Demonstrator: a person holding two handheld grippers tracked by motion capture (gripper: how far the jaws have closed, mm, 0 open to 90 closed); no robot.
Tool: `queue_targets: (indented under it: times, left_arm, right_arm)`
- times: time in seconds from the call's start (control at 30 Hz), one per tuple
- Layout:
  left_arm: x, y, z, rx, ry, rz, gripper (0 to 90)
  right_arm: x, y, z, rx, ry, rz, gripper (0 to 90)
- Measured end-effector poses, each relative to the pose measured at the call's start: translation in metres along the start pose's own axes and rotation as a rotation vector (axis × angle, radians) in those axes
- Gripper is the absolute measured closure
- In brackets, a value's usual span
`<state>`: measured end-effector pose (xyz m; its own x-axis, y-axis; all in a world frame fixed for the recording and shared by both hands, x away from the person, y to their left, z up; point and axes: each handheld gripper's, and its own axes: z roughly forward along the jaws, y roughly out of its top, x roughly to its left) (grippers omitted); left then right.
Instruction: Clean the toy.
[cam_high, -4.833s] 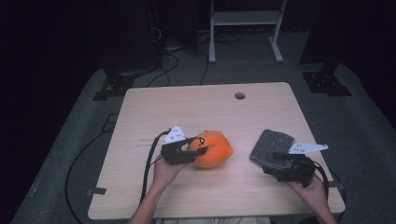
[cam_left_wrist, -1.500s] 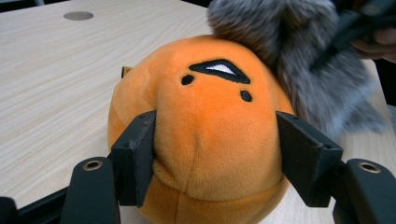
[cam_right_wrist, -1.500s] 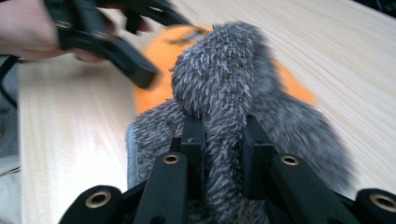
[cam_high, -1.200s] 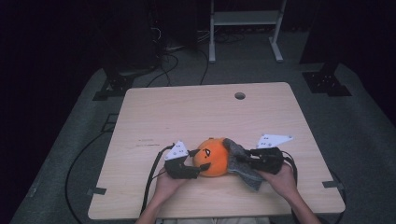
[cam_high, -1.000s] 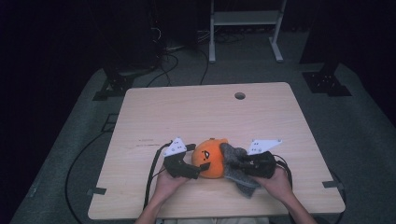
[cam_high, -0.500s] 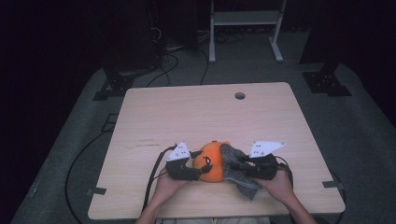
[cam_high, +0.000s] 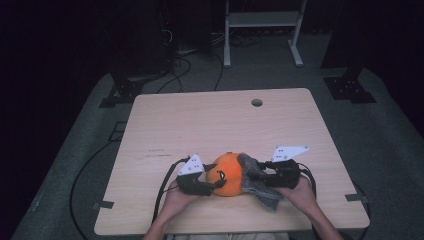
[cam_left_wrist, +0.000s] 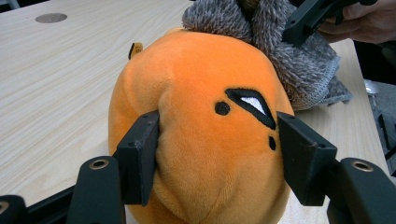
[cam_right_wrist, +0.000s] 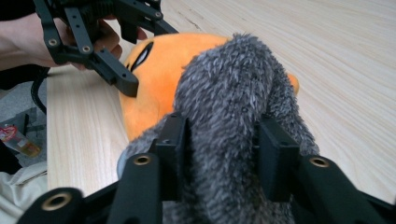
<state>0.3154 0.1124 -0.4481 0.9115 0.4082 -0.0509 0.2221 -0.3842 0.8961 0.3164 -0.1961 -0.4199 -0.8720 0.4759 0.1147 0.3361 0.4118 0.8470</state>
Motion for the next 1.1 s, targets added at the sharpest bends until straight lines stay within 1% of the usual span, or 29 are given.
queue_targets:
  times: [0.1, 0.2, 0.27, 0.3, 0.37, 0.4, 0.43, 0.47, 0.5, 0.53, 0.57, 0.6, 0.63, 0.67, 0.7, 0.73, 0.77, 0.8, 0.83, 0.87, 0.93, 0.97, 1.0, 1.03, 1.07, 1.1]
  left_arm:
    - [0.0, 0.0, 0.0, 0.001, -0.001, 0.005, 36.3]
    - [0.0, 0.0, 0.0, 0.002, 0.001, 0.011, 36.4]
    - [-0.003, 0.002, 0.002, 0.012, 0.01, 0.033, 36.6]
    - [-0.004, 0.002, 0.002, 0.017, 0.012, 0.039, 36.6]
    - [-0.004, 0.002, 0.001, 0.021, 0.013, 0.047, 36.4]
    - [-0.004, 0.001, 0.001, 0.017, 0.012, 0.042, 36.2]
    - [-0.004, 0.001, 0.001, 0.015, 0.007, 0.036, 36.1]
    - [-0.003, 0.001, 0.001, 0.013, 0.006, 0.032, 34.6]
    - [-0.003, 0.001, 0.001, 0.008, 0.008, 0.034, 31.3]
    - [-0.003, 0.002, 0.001, 0.008, 0.004, 0.039, 27.0]
    - [-0.001, 0.003, 0.0, 0.005, -0.003, 0.031, 22.0]
    - [0.002, 0.004, -0.001, -0.005, -0.011, 0.014, 18.1]
    - [0.004, 0.005, -0.003, -0.017, -0.017, -0.009, 16.0]
    - [0.007, 0.005, -0.003, -0.022, -0.022, -0.028, 15.2]
    - [0.007, 0.005, -0.003, -0.011, -0.015, -0.031, 23.0]
    - [0.007, 0.003, -0.002, -0.004, -0.006, -0.026, 23.0]
    - [0.007, 0.002, -0.002, 0.001, -0.003, -0.022, 28.1]
    - [0.007, 0.002, -0.003, 0.007, -0.002, -0.025, 31.2]
    - [0.007, 0.002, -0.005, 0.017, -0.001, -0.028, 32.5]
    - [0.008, 0.002, -0.006, 0.026, -0.001, -0.028, 33.2]
    - [0.011, 0.0, -0.009, 0.029, -0.006, -0.042, 33.5]
    - [0.012, -0.002, -0.01, 0.022, -0.012, -0.046, 33.6]
    - [0.012, -0.002, -0.01, 0.02, -0.015, -0.044, 33.9]
    - [0.011, -0.002, -0.008, 0.013, -0.02, -0.038, 34.1]
    - [0.009, -0.002, -0.006, 0.007, -0.022, -0.031, 35.2]
    - [0.006, -0.001, -0.004, 0.009, -0.022, -0.015, 36.1]
  right_arm:
    - [0.0, 0.001, -0.002, -0.02, 0.031, 0.0, 48.9]
    - [-0.001, 0.001, -0.001, -0.025, 0.028, 0.016, 46.6]
    - [-0.003, 0.002, 0.001, -0.041, -0.012, 0.045, 45.7]
    - [-0.005, 0.004, 0.003, -0.049, -0.004, 0.061, 46.3]
    - [-0.006, 0.006, 0.007, -0.043, -0.019, 0.07, 49.0]
    - [-0.006, 0.006, 0.009, -0.041, -0.026, 0.071, 50.3]
    - [-0.005, 0.007, 0.011, -0.038, -0.03, 0.074, 52.6]
    - [-0.004, 0.008, 0.013, -0.029, -0.037, 0.073, 57.8]
    - [-0.002, 0.008, 0.013, -0.022, -0.044, 0.061, 61.6]
    - [0.001, 0.009, 0.014, -0.011, -0.057, 0.035, 66.5]
    - [0.004, 0.009, 0.014, 0.001, -0.066, 0.02, 70.5]
    - [0.007, 0.008, 0.014, 0.01, -0.082, -0.007, 72.2]
    - [0.01, 0.008, 0.014, 0.018, -0.093, -0.032, 72.8]
    - [0.014, 0.009, 0.013, 0.023, -0.095, -0.045, 73.1]
    - [0.021, 0.01, 0.013, 0.021, -0.086, -0.077, 73.2]
    - [0.021, 0.01, 0.013, 0.021, -0.086, -0.077, 73.2]
    - [0.023, 0.01, 0.013, 0.022, -0.094, -0.092, 73.2]
    - [0.022, 0.009, 0.012, 0.022, -0.103, -0.088, 73.2]
    - [0.019, 0.008, 0.011, 0.018, -0.103, -0.067, 73.5]
    - [0.013, 0.005, 0.008, 0.017, -0.113, -0.035, 73.9]
    - [0.003, -0.003, 0.003, 0.049, -0.158, 0.006, 74.1]
    - [-0.001, -0.005, 0.001, 0.057, -0.153, 0.033, 74.0]
    - [-0.007, -0.008, -0.001, 0.068, -0.143, 0.072, 73.9]
    - [-0.009, -0.009, -0.003, 0.066, -0.132, 0.082, 73.9]
    - [-0.007, -0.006, -0.003, 0.036, -0.095, 0.08, 73.9]
    - [-0.003, -0.002, -0.003, 0.014, -0.069, 0.062, 73.9]
